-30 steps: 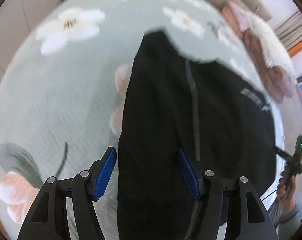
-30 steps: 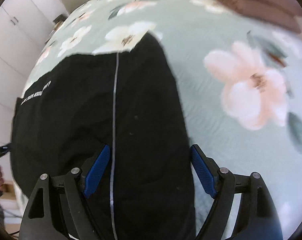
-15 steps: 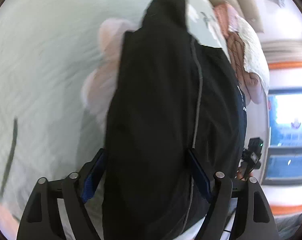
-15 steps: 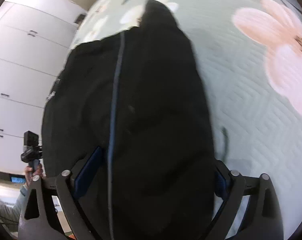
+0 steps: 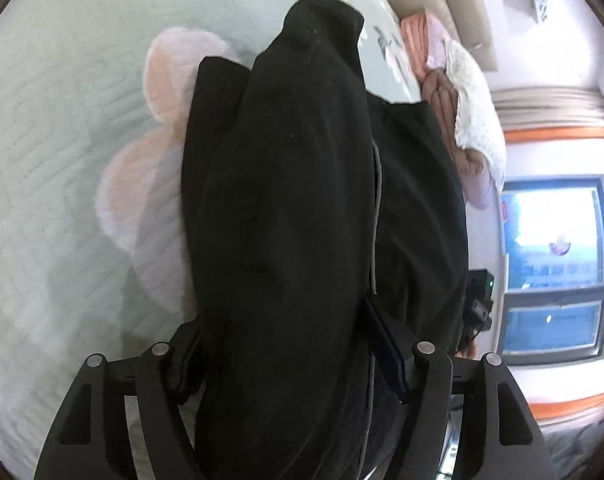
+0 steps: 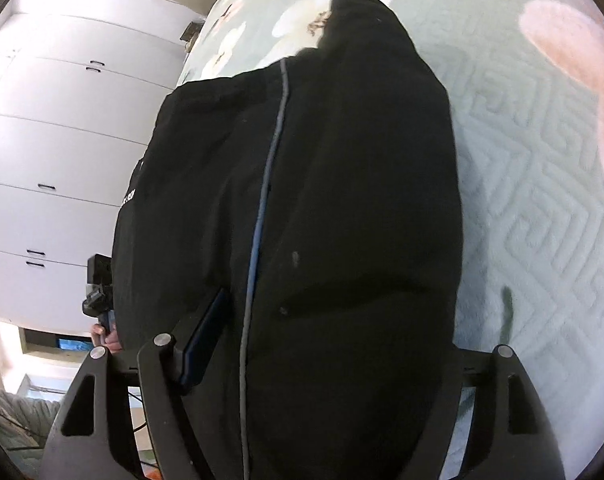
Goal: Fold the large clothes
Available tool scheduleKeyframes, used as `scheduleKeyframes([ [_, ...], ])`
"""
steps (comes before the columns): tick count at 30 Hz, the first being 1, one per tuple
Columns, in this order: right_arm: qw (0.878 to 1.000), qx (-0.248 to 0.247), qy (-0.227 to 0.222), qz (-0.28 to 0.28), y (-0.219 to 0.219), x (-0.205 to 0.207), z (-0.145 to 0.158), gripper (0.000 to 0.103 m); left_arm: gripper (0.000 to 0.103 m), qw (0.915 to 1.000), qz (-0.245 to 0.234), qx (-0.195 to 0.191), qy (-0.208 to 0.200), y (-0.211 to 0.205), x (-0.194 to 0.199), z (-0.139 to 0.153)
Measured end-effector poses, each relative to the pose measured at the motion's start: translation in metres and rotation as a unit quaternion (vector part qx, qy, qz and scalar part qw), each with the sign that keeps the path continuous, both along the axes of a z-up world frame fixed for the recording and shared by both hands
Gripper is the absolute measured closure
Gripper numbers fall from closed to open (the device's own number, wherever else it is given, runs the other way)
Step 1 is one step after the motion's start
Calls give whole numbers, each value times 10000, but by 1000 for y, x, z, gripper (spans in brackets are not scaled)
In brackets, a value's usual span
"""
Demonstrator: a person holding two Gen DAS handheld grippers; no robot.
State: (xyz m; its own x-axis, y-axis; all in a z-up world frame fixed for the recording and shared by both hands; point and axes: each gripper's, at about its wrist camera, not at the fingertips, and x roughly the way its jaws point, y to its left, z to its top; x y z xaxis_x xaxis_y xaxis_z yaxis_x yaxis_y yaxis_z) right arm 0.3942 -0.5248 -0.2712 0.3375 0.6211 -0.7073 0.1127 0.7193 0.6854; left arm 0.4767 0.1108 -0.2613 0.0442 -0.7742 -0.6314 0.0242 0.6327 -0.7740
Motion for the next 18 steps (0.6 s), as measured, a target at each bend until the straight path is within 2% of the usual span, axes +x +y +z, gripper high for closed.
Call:
scheduleKeyframes([
  [1,9998,-162,-73,14,3,-3,4,28,35,9999,69,49,-116,0,-3,3],
  [2,9994,-311,-155,18,7,-6,9,31,44,9994,102,150,-310,-2,-9,8],
  [3,9986,-461,-259,21,11,-9,15,39,55,9986,107,215,-477,-3,-13,13],
  [4,9975,-608,-367,17,17,-10,22,47,59,9970,116,264,-721,-4,-18,20],
  [6,9937,-932,-624,22,29,-17,35,55,67,9939,219,184,-1069,-2,-29,34],
  [10,9817,-1443,-1242,15,52,-40,70,65,71,9835,328,-216,-1764,-6,-55,66],
  [14,9769,-1176,-1783,-41,53,-61,99,69,72,9660,188,-564,-2515,-9,-89,104],
  [18,9655,-1436,-2172,52,77,-97,131,71,72,9503,166,-719,-3023,-6,-123,138],
])
